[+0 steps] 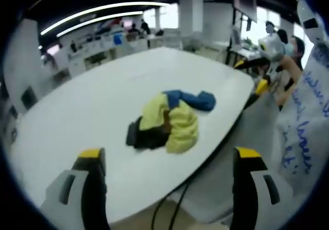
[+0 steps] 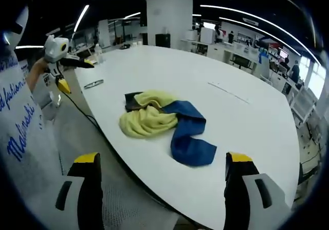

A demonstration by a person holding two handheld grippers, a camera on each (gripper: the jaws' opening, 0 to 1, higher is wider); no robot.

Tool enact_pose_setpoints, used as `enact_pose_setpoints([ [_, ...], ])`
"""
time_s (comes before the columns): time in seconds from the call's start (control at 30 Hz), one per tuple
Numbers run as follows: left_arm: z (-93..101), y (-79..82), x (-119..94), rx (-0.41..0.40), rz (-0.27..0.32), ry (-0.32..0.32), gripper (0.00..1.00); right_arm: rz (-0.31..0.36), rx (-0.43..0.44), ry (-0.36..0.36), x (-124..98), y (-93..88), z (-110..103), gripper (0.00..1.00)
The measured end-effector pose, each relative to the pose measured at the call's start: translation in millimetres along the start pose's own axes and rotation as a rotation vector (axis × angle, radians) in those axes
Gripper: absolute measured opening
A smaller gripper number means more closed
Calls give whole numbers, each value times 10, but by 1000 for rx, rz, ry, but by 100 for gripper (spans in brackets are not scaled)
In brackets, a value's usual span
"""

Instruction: Fold the garment on the visible template until the final outline fits inside the template.

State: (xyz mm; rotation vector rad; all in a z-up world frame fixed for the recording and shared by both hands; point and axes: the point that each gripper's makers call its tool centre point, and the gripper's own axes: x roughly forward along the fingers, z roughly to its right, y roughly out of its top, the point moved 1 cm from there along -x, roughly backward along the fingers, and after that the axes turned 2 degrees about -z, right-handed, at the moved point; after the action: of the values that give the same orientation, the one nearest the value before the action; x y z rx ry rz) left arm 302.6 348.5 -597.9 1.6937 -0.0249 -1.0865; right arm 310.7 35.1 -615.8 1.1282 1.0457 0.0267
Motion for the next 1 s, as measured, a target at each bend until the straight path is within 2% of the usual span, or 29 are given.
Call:
enact_pose_setpoints([
  [0.27, 39, -3, -5, 4, 0, -2, 100, 2, -5, 6, 10, -3, -20, 100],
  [0.47, -1, 19, -11, 15, 18, 21, 99, 11, -13, 18, 29, 4, -41, 100],
  [0.6, -5, 59, 47, 46, 23, 16, 93, 13, -24, 12, 52, 26, -10, 100],
  [0.63, 27, 53, 79, 55, 18, -4, 92, 14, -27, 12, 55, 31, -6, 100],
  [0.67, 99, 43, 133, 68, 17, -50, 91, 17, -30, 11, 60, 42, 0, 100],
  [0.8, 155, 31, 286, 81, 15, -75, 85, 35, -37, 19, 85, 100, -10, 100],
  [0.9, 143, -9, 361, 113, -19, -68, 80, 37, -41, 25, 103, 104, -28, 100],
  [0.93, 116, -56, 391, 138, -52, -63, 79, 36, -42, 28, 106, 100, -35, 100],
  [1.0, 44, -66, 452, 168, -65, -41, 71, 33, -43, 33, 115, 86, -47, 100],
])
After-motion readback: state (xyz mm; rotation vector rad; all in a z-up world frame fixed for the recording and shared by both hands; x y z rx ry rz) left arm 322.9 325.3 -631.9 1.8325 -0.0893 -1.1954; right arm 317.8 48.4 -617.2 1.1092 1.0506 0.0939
